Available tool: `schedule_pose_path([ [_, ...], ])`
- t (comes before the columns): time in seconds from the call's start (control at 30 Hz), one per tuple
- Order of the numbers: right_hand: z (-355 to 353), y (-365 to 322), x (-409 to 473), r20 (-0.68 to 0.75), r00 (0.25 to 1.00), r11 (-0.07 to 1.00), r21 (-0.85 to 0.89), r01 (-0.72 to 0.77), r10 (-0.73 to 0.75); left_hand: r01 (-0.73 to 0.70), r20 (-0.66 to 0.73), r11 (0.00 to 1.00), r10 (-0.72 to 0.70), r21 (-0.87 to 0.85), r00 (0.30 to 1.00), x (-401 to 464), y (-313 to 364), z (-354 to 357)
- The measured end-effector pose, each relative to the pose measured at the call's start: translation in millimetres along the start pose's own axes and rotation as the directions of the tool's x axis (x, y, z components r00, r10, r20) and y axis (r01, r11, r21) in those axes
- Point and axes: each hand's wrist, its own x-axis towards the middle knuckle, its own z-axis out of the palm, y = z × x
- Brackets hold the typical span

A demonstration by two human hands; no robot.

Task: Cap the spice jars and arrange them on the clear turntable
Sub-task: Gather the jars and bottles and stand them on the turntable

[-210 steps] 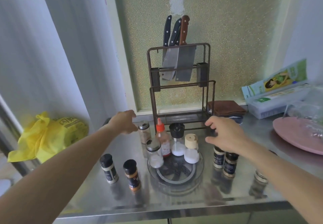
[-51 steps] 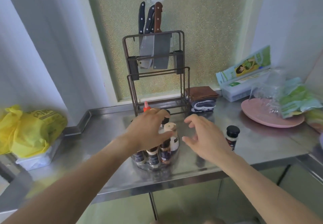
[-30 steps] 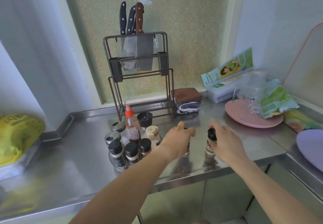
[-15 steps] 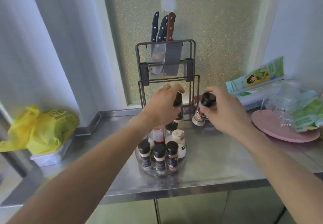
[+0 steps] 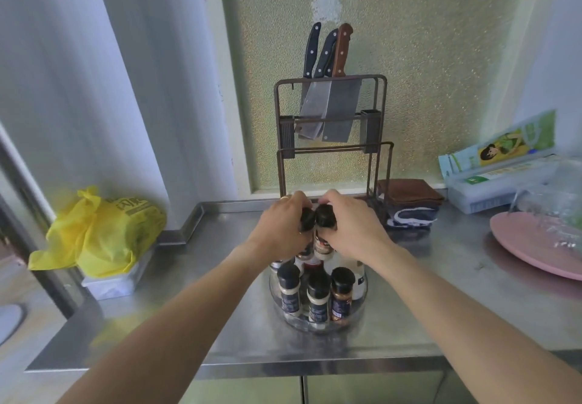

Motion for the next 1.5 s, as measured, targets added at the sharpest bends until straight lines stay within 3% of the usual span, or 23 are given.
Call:
schedule_pose_path([
  [0.23, 23.1, 11.9, 2.3, 0.173, 0.984, 0.996, -0.080, -0.033, 0.046, 0.028, 0.128, 0.999, -0.031, 0.030, 0.991, -5.8, -6.7, 21.5],
  [0.67, 44.5, 19.9, -4.3, 0.169, 0.984, 0.982, -0.189, -0.018, 0.051, 0.013, 0.226, 0.996, -0.033, 0.092, 0.973, -10.2, -9.3, 37.2],
  [0.83, 31.3, 19.5, -7.2, 0.191, 0.979, 0.991, -0.126, -0.042, 0.066, 0.005, 0.226, 0.996, -0.026, 0.093, 0.974, -12.2, -8.1, 35.1],
  [0.97, 6.5, 32.2, -16.6, 0.065, 0.990, 0.991, 0.032, -0.128, 0.126, -0.005, 0.102, 1.000, 0.005, 0.001, 0.995, -17.4, -11.7, 11.0],
  [1.07, -0.6, 60.8, -29.8, -0.052, 0.972, 0.971, 0.084, -0.225, 0.230, 0.091, -0.053, 0.995, -0.092, -0.032, 0.994, -28.1, -30.1, -1.3],
  [1.17, 10.8, 87.1, -49.1, -0.022, 0.935, 0.931, 0.109, -0.349, 0.353, 0.267, -0.081, 0.964, -0.265, 0.005, 0.961, -45.8, -55.0, 6.1],
  [1.37, 50.5, 87.9, -88.6, 0.250, 0.837, 0.792, 0.279, -0.544, 0.487, 0.482, 0.146, 0.876, -0.476, -0.006, 0.867, -85.5, -70.2, 48.1],
  [1.43, 60.6, 78.8, -98.2, 0.330, 0.805, 0.714, 0.376, -0.591, 0.492, 0.543, 0.231, 0.833, -0.510, -0.108, 0.828, -90.5, -65.3, 55.5],
  [1.5, 68.2, 68.8, -105.2, 0.400, 0.788, 0.643, 0.458, -0.614, 0.468, 0.635, 0.341, 0.707, -0.541, -0.310, 0.769, -93.4, -57.2, 58.8],
])
